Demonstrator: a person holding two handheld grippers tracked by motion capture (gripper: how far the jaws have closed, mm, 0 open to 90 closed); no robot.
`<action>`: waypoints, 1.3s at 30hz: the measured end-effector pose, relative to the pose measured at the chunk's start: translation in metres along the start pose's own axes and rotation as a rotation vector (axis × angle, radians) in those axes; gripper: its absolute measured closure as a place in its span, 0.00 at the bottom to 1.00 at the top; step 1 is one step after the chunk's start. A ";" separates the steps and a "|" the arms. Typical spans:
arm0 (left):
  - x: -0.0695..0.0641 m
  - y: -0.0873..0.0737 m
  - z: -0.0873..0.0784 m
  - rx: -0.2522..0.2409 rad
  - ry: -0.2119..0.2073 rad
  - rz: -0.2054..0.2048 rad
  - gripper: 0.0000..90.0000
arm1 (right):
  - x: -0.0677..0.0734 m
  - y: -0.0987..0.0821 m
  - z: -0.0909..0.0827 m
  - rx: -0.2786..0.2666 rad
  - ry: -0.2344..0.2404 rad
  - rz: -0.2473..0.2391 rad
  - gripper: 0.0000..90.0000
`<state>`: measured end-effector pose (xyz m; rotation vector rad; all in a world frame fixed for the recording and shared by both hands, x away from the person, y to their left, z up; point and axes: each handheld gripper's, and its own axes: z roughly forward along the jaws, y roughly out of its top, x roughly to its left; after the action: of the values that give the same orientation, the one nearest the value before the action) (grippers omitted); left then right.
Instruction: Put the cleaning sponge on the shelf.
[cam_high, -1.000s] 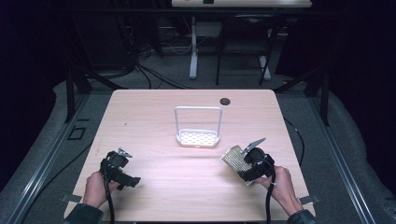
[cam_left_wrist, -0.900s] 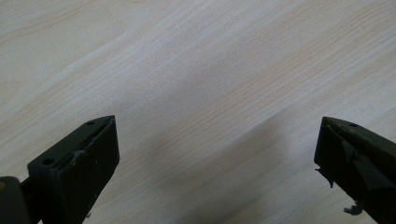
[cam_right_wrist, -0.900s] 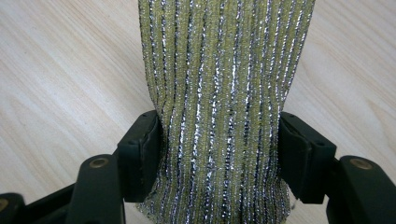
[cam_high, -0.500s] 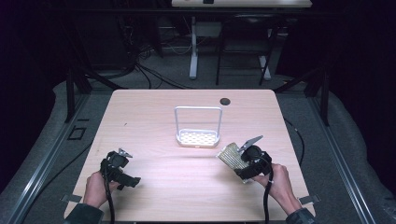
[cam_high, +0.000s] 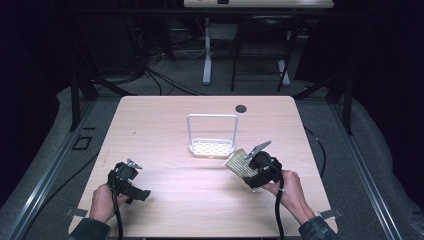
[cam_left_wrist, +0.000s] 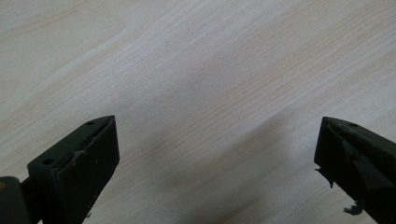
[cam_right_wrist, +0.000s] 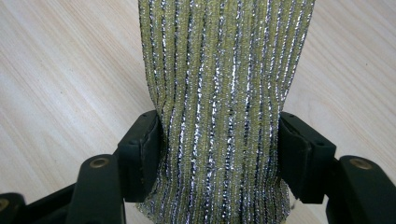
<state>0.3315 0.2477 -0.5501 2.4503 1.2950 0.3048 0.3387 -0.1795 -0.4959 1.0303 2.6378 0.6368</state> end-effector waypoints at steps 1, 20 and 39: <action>0.000 0.000 0.000 0.000 0.002 0.002 0.00 | 0.000 0.001 0.000 -0.003 -0.001 -0.001 0.41; 0.000 0.000 0.000 0.002 0.003 -0.002 0.00 | 0.005 0.022 0.008 -0.011 0.006 -0.018 0.41; 0.001 0.000 -0.001 -0.003 -0.003 -0.007 0.00 | 0.011 0.046 0.021 -0.027 0.001 -0.013 0.41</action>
<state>0.3318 0.2488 -0.5495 2.4427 1.3006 0.3010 0.3652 -0.1355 -0.4928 1.0047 2.6267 0.6685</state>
